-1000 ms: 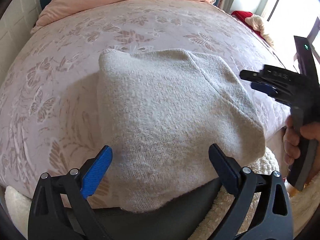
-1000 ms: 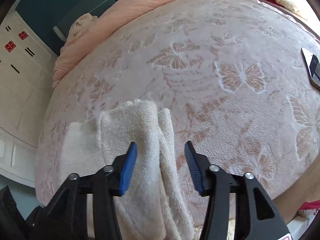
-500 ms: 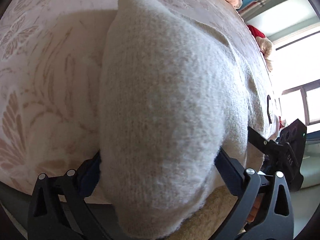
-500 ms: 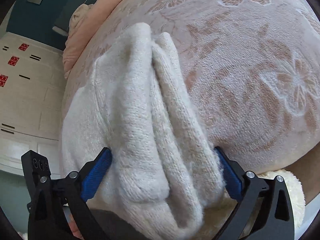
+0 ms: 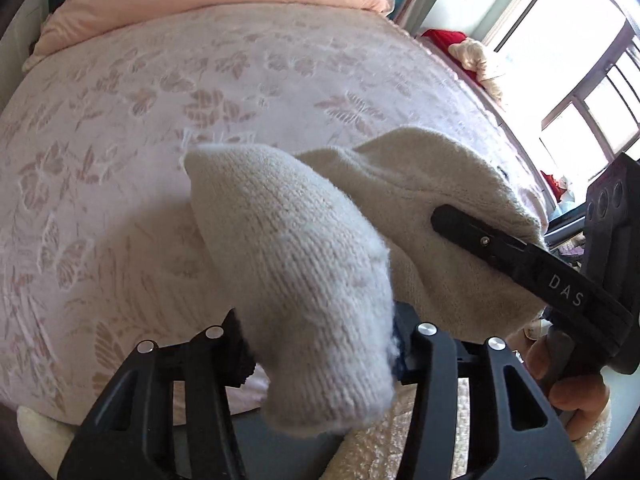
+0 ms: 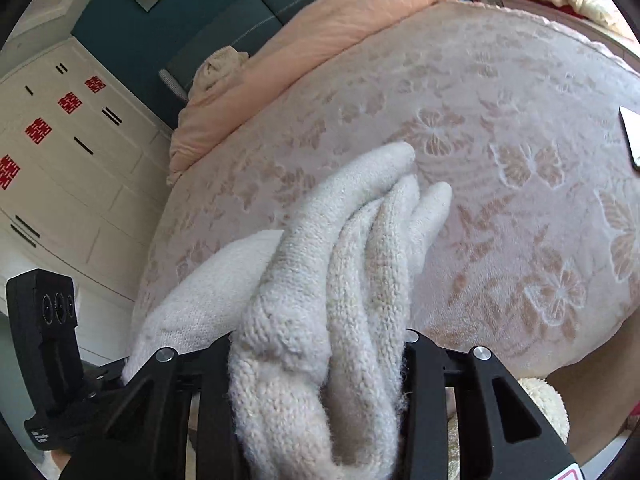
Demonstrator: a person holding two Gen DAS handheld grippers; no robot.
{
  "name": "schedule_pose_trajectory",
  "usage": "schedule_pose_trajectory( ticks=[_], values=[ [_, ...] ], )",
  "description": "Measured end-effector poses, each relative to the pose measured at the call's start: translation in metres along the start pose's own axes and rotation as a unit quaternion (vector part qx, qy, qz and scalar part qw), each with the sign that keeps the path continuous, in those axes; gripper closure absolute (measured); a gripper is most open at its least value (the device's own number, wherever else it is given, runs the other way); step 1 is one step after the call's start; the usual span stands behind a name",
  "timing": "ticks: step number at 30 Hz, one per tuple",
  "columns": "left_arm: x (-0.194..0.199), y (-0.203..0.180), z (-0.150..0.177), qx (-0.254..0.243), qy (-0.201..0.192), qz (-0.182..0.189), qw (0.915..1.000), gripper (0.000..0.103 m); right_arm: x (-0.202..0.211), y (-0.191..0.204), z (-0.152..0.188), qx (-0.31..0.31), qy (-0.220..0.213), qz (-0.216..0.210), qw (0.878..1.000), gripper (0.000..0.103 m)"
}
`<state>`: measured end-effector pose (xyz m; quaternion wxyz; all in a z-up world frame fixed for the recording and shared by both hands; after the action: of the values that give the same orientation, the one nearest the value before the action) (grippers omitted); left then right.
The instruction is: Fold small clothes
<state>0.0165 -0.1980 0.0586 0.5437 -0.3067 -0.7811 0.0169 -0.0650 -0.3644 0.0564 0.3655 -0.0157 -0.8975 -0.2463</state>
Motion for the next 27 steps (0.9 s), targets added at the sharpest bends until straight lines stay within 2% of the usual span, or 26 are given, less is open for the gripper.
schedule_pose_trajectory(
  ticks=[4, 8, 13, 18, 21, 23, 25, 27],
  values=[
    [0.055, -0.023, -0.031, -0.033, -0.056, 0.032, 0.9974, 0.055, 0.055, 0.026, -0.032, 0.025, -0.071, -0.007, 0.997, 0.069],
    [0.120, -0.047, -0.056, -0.076, -0.127, 0.053, 0.9875, 0.055, 0.107, 0.066, -0.068, 0.065, -0.148, -0.018, 0.987, 0.069],
    [0.204, -0.054, -0.081, -0.107, -0.213, 0.070, 0.9688, 0.055, 0.155, 0.125, -0.106, 0.118, -0.228, -0.048, 0.965, 0.069],
    [0.282, -0.030, -0.098, -0.121, -0.295, 0.065, 0.9456, 0.055, 0.175, 0.191, -0.135, 0.158, -0.282, -0.097, 0.941, 0.069],
    [0.320, -0.005, -0.103, -0.118, -0.331, 0.054, 0.9347, 0.054, 0.168, 0.222, -0.145, 0.169, -0.290, -0.128, 0.933, 0.069],
    [0.336, 0.013, -0.102, -0.119, -0.346, 0.036, 0.9298, 0.053, 0.151, 0.237, -0.143, 0.168, -0.279, -0.143, 0.935, 0.068],
    [0.339, 0.034, -0.095, -0.115, -0.347, 0.020, 0.9308, 0.050, 0.125, 0.243, -0.132, 0.160, -0.254, -0.144, 0.943, 0.068],
    [0.323, 0.061, -0.086, -0.104, -0.327, 0.009, 0.9391, 0.048, 0.082, 0.236, -0.112, 0.140, -0.207, -0.143, 0.958, 0.066]
  ],
)
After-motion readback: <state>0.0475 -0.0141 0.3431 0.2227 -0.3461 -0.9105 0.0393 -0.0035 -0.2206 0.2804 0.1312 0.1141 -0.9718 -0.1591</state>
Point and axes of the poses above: each gripper's, at about its wrist camera, not at the fingertips, and x roughly against the way its jaws point, y to its left, z to its underside, the point moved 1 cm from there along -x, roughly the way its jaws point, and after that the axes turned 7 degrees about x, right-handed, at the moved point
